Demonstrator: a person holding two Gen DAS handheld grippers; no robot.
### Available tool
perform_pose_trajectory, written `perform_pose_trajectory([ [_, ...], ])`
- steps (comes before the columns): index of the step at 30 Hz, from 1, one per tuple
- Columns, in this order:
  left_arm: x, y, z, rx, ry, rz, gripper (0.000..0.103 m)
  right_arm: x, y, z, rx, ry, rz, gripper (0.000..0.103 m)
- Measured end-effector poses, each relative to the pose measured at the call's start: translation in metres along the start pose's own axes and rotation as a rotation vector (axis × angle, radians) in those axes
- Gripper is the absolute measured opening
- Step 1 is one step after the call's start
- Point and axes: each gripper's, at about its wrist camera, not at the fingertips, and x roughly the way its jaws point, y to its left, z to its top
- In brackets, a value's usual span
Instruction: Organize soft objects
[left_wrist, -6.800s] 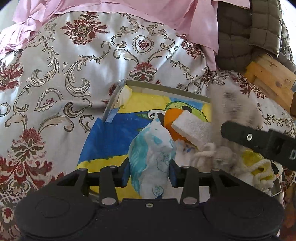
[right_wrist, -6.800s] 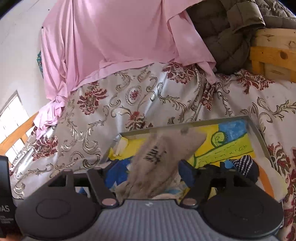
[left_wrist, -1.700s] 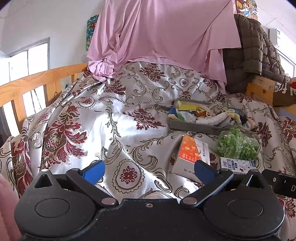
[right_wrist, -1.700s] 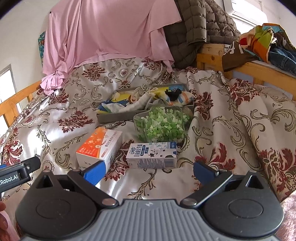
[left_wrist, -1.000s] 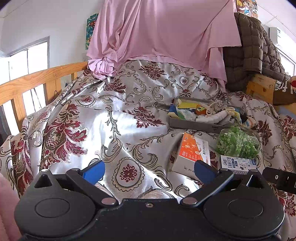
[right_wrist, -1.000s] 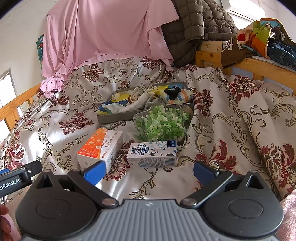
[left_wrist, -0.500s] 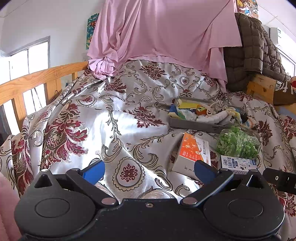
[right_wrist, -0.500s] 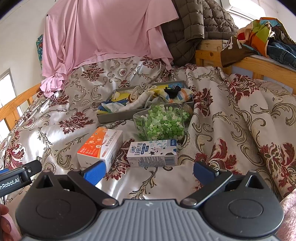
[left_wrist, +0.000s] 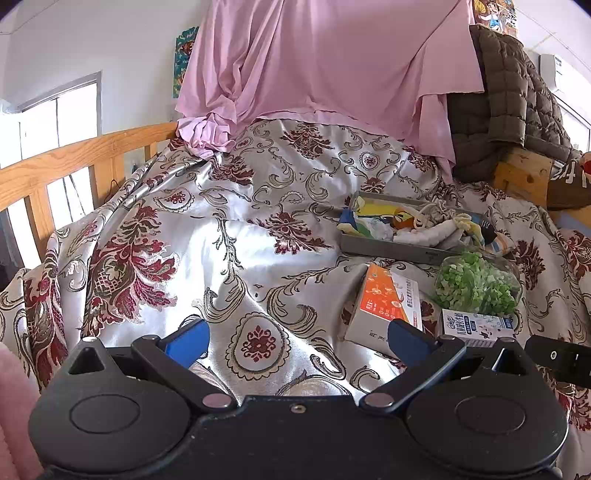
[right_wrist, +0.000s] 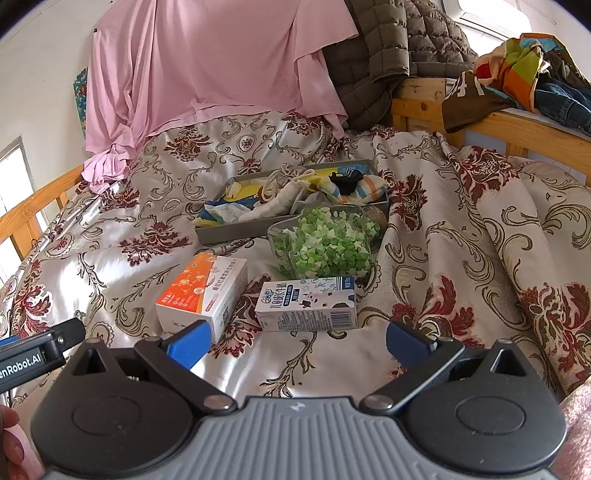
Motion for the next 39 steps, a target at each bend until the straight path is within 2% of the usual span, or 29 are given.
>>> perform_pose_trajectory([
  [39, -0.0004, 0.0013, 0.0000, -0.001, -0.001, 0.001, 0.102, 0.0001, 0.0013, -0.0023, 0.001, 0.004, 0.000, 0.103],
])
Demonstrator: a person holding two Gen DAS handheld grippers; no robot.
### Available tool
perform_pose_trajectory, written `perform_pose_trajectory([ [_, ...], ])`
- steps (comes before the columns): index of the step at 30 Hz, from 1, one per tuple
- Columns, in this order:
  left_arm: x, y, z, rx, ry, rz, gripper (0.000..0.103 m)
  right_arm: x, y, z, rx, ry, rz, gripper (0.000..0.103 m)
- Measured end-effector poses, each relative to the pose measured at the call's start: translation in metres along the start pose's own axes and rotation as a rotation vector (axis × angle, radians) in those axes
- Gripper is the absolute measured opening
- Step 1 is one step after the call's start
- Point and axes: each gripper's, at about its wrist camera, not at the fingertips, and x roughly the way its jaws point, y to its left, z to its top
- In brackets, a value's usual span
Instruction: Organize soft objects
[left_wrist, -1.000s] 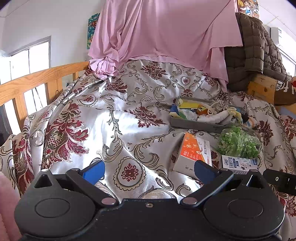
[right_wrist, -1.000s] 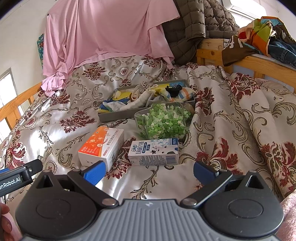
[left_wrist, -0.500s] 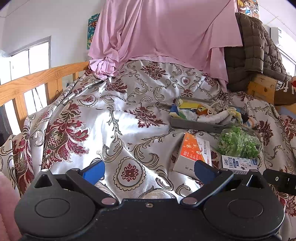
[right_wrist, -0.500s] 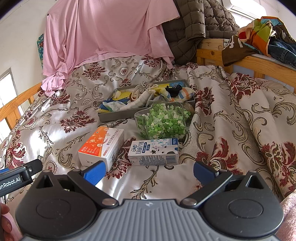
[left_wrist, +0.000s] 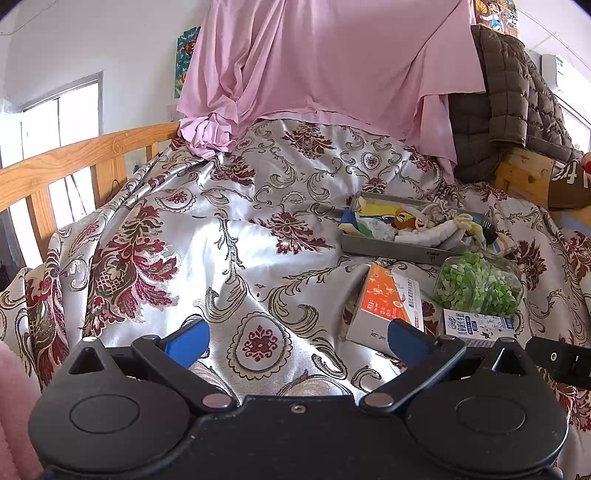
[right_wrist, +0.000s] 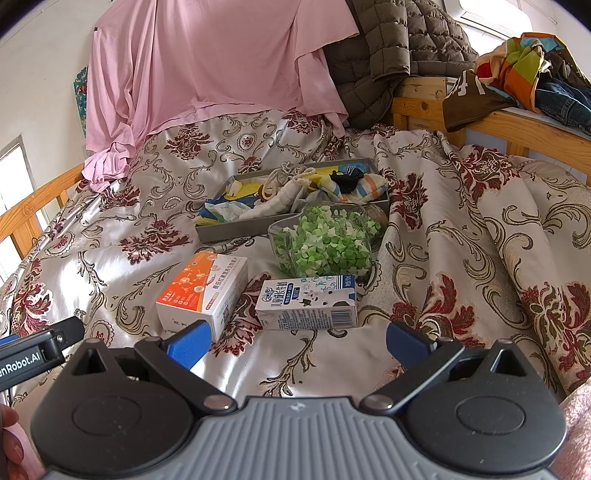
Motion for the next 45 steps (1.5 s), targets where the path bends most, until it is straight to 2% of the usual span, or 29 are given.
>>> perform_pose_trajectory([
  [35, -0.0010, 0.0020, -0.0002, -0.008, 0.000, 0.000, 0.102, 0.0001, 0.0001, 0.0000, 0.000, 0.001, 0.000, 0.103],
  [39, -0.0015, 0.0040, 0.0000, -0.007, -0.007, 0.018, 0.102, 0.0001, 0.0001, 0.0000, 0.000, 0.001, 0.000, 0.103],
  [45, -0.0003, -0.0011, -0.0001, 0.029, 0.028, 0.030, 0.102, -0.0007, 0.0002, -0.0008, 0.001, -0.002, 0.002, 0.103],
])
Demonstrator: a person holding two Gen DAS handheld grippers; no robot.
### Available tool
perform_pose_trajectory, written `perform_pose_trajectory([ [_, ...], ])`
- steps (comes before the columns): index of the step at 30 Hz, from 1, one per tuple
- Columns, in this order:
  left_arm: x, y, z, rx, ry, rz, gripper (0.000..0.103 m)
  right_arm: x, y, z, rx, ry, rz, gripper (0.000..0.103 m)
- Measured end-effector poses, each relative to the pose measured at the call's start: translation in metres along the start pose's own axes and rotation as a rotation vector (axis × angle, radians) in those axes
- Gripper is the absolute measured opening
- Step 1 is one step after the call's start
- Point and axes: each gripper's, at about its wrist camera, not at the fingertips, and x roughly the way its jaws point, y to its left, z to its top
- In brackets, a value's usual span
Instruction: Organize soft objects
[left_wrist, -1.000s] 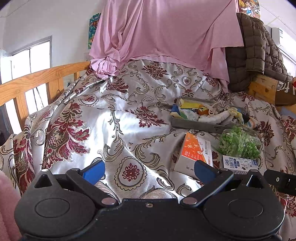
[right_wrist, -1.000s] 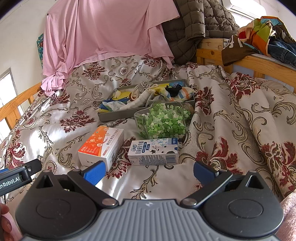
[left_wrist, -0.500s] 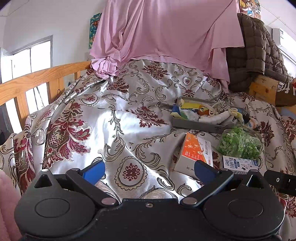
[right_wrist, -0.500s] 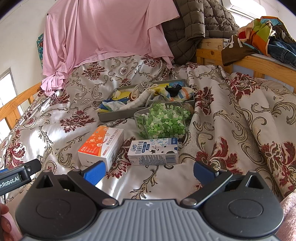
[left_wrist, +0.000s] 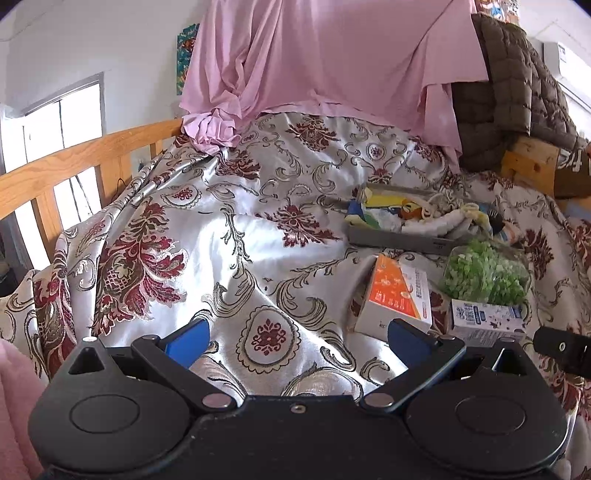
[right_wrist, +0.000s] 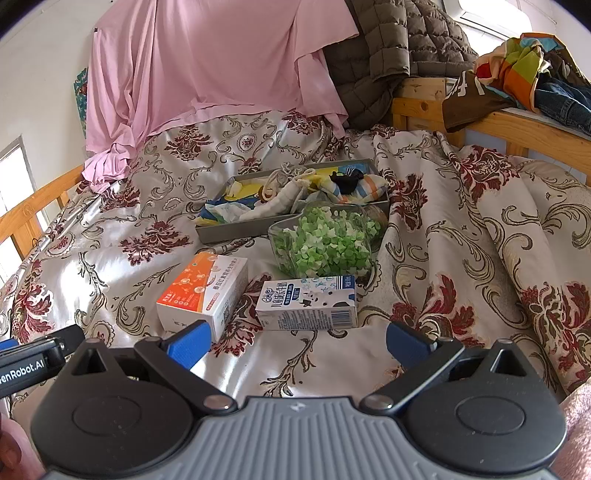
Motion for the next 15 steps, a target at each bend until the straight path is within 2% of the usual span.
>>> perform_pose_trajectory([
  [15, -0.0002, -0.0008, -0.0006, -0.005, 0.001, -0.011, 0.102, -0.0012, 0.0001, 0.0010, 0.000, -0.001, 0.006, 0.103],
])
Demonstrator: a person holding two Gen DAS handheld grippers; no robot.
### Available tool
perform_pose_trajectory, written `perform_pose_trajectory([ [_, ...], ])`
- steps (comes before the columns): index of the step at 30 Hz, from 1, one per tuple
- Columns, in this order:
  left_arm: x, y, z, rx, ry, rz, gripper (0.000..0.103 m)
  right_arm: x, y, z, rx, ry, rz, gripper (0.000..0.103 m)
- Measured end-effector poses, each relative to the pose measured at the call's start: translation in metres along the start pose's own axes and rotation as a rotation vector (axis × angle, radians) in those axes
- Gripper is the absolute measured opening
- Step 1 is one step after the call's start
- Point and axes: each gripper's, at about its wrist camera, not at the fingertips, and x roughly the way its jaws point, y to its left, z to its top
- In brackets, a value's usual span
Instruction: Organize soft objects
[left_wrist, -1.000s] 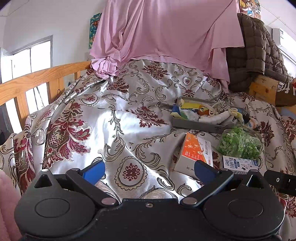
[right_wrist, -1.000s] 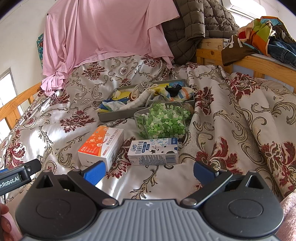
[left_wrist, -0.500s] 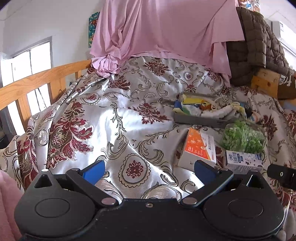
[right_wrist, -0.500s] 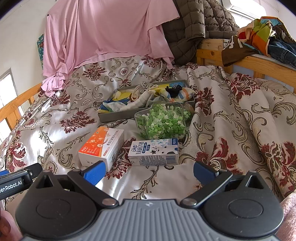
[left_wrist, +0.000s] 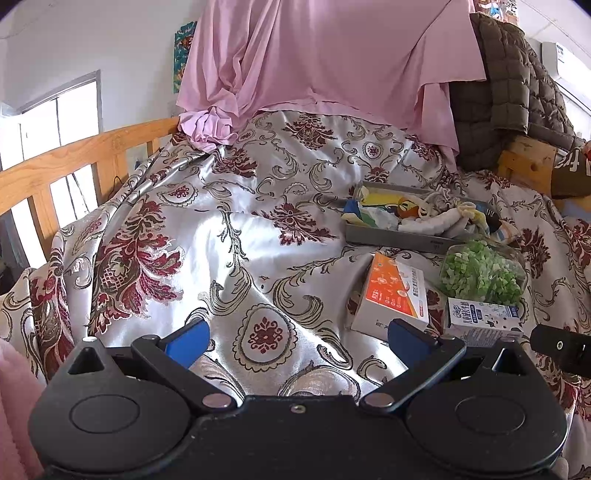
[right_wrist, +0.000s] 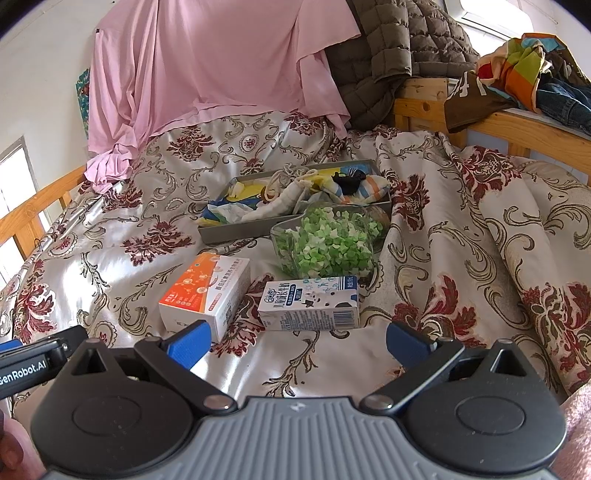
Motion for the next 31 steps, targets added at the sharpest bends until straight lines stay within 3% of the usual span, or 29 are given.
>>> perform_pose_trajectory([
  [31, 0.0033, 0.0033, -0.0011, -0.004, 0.015, 0.004, 0.102, -0.0002, -0.0003, 0.0001, 0.001, 0.000, 0.001, 0.103],
])
